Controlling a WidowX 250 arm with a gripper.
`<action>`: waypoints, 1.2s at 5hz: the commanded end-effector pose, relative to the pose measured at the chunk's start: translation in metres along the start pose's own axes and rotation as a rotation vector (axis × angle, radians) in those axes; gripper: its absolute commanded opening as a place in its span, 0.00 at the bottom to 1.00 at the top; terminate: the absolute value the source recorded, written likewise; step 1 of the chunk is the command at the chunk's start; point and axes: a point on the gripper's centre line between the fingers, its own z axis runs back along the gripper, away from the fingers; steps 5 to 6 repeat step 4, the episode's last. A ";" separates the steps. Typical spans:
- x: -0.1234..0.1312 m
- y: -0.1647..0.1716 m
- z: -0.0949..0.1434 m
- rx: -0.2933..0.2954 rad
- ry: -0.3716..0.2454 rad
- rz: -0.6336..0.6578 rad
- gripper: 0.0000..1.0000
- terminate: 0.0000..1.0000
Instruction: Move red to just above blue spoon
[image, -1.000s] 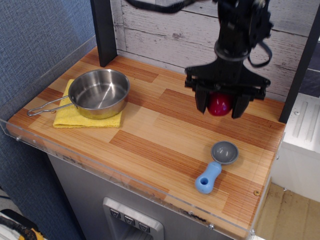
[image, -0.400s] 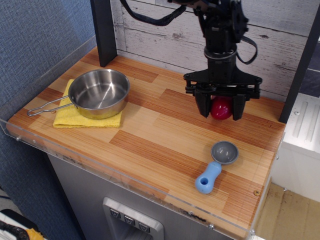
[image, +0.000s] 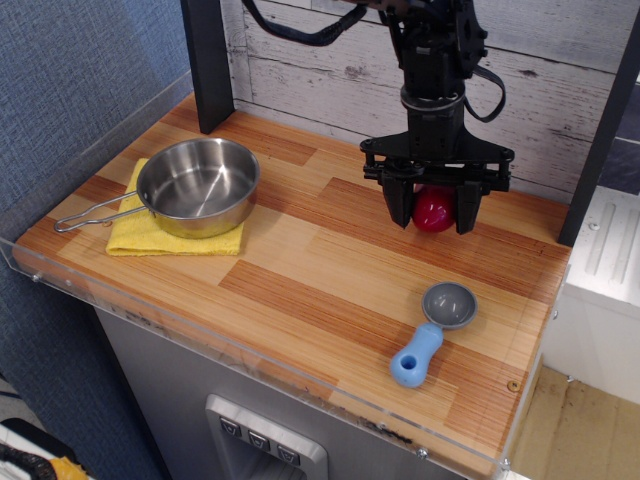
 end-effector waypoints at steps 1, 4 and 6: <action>-0.004 -0.017 0.012 0.014 -0.045 -0.044 0.00 0.00; -0.003 -0.019 0.008 0.012 -0.010 -0.087 1.00 1.00; -0.003 -0.019 0.008 0.012 -0.010 -0.087 1.00 1.00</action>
